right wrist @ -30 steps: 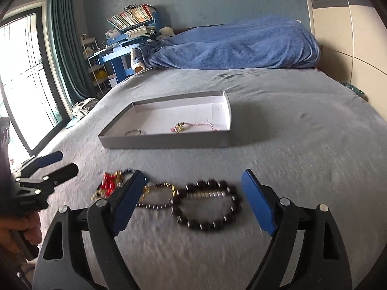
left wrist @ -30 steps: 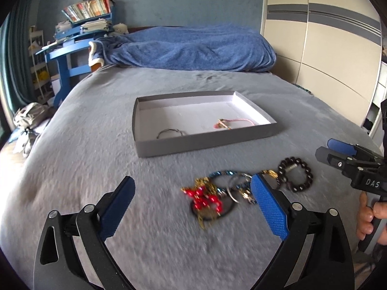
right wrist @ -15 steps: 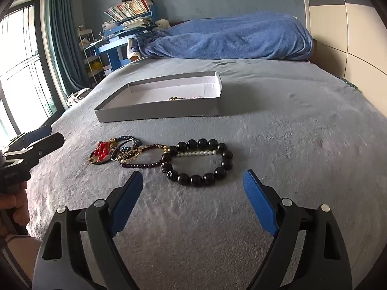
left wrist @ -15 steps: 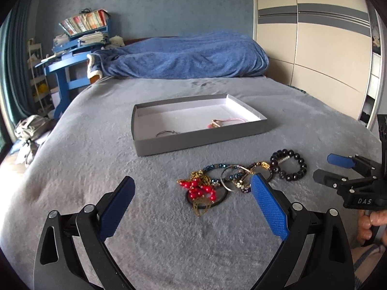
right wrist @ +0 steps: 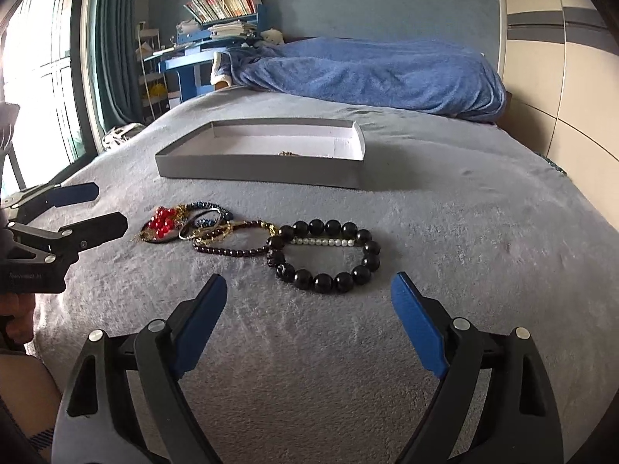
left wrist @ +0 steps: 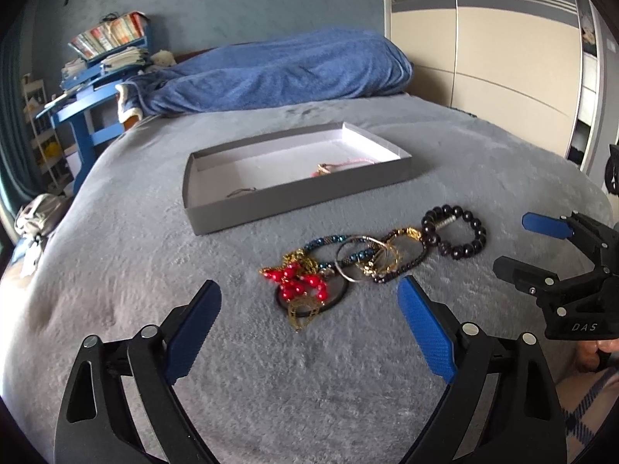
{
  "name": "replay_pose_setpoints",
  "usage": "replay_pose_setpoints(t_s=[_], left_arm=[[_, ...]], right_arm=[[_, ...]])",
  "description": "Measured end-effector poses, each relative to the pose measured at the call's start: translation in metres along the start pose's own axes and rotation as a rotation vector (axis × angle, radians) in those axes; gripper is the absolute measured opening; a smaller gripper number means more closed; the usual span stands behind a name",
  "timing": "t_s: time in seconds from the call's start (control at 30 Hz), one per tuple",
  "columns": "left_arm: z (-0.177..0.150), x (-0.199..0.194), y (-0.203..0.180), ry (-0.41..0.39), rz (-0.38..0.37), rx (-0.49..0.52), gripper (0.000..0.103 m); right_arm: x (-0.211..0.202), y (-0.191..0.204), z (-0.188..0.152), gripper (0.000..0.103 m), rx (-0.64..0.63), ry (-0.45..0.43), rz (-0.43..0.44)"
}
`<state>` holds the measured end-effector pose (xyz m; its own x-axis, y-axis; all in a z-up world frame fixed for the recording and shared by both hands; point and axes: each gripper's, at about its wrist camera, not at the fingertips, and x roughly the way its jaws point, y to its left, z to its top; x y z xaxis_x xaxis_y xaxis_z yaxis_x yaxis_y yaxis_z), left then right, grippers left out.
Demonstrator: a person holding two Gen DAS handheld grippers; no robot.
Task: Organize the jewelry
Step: 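Move both open tools back from the box to the jewelry pile, then grasp the red-beaded tassel earrings with the left tool and lift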
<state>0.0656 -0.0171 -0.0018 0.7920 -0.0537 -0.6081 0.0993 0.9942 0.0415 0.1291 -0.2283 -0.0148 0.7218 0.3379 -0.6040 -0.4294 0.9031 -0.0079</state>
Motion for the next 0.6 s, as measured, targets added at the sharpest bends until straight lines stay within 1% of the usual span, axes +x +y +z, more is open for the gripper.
replay_pose_setpoints(t_s=[0.07,0.13,0.17,0.23,0.3,0.37,0.47,0.5,0.57,0.6], left_arm=[[0.0,0.003,-0.002,0.014,-0.007,0.007,0.078],[0.0,0.007,-0.003,0.032,-0.028,0.012,0.067],[0.001,0.01,-0.003,0.047,-0.053,0.016,0.065],[0.002,0.015,-0.003,0.058,-0.077,0.025,0.065],[0.005,0.019,-0.004,0.061,-0.069,0.025,0.065],[0.007,0.025,-0.003,0.079,-0.071,0.014,0.065],[0.005,0.034,0.005,0.107,-0.071,-0.027,0.065],[0.005,0.034,0.008,0.109,-0.072,-0.042,0.064],[0.005,0.038,0.015,0.121,-0.08,-0.079,0.059],[0.006,0.04,0.017,0.127,-0.083,-0.087,0.057]], right_arm=[[0.002,0.0,0.0,0.085,0.0,0.007,-0.001],[0.003,-0.001,-0.001,0.085,0.005,0.011,-0.006],[0.003,-0.002,-0.001,0.085,0.012,0.013,-0.009],[0.005,-0.004,-0.002,0.085,0.02,0.018,-0.01],[0.005,-0.004,-0.002,0.085,0.023,0.022,-0.013],[0.005,-0.005,-0.002,0.085,0.023,0.02,-0.016],[0.004,-0.004,-0.002,0.085,0.021,0.018,-0.016],[0.005,-0.004,-0.002,0.085,0.021,0.019,-0.015],[0.005,-0.005,-0.002,0.085,0.022,0.022,-0.012],[0.005,-0.004,-0.003,0.085,0.023,0.023,-0.011]])
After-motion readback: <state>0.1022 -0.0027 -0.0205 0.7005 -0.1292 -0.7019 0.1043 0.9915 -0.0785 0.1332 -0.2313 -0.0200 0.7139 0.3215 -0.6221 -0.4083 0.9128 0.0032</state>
